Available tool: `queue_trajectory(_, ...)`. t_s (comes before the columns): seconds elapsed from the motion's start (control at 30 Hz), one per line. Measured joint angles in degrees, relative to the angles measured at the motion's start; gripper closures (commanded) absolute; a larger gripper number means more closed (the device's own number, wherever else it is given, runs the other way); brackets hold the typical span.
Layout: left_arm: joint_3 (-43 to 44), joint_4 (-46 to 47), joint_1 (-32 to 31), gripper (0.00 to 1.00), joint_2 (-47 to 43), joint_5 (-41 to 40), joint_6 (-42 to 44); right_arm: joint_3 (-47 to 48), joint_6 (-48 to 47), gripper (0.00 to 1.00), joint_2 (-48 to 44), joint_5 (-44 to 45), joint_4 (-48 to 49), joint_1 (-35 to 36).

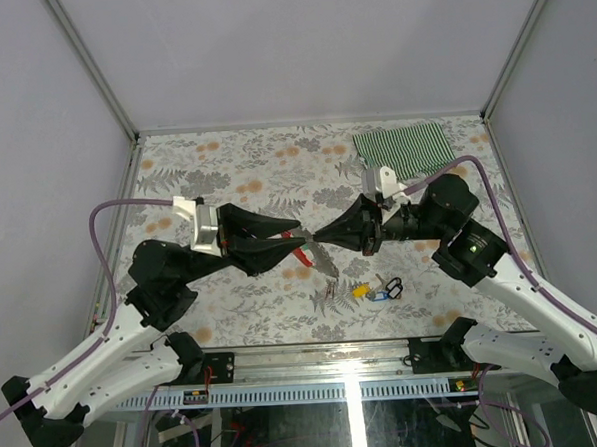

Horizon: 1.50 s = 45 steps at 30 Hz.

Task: Put the keys on the keyring

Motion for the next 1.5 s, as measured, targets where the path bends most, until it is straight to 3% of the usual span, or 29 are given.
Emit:
queue_trajectory(0.07,-0.4,-0.4,0.0,0.63,-1.1,-1.0,0.2,1.3,-2.2,1.0,0.0,1.6,-4.5,0.0)
queue_trajectory(0.2,-0.9,-2.5,0.0,0.51,-3.2,-3.8,1.0,3.9,-6.5,1.0,0.2,5.7,-11.8,0.0)
queue_trajectory(0.3,-1.1,-5.2,0.0,0.31,-4.0,-7.6,1.3,7.1,-10.0,1.0,1.3,10.8,-17.8,0.1)
queue_trajectory(0.33,-1.1,-6.1,0.0,0.29,-4.2,-9.3,1.3,8.0,-10.7,1.0,1.8,12.5,-19.3,0.1)
queue_trajectory(0.57,-1.4,-11.7,0.0,0.26,-2.3,-22.4,-0.1,13.7,-11.3,1.0,6.6,28.5,-27.7,0.1)
queue_trajectory(0.83,-1.8,-12.8,-2.4,0.19,6.3,-30.9,-1.1,13.8,0.6,1.0,9.7,38.8,-28.2,0.1)
queue_trajectory(1.23,-1.9,-5.9,-14.6,0.17,13.2,-46.9,4.8,13.8,16.2,1.0,10.6,46.5,-23.8,0.1)
queue_trajectory(1.33,-1.9,-4.2,-17.2,0.22,15.8,-51.3,7.0,13.8,18.3,1.0,10.6,46.9,-23.0,0.1)
queue_trajectory(1.5,-1.7,-2.8,-20.0,0.4,21.2,-58.6,11.7,13.8,20.3,1.0,10.6,46.8,-22.2,0.1)
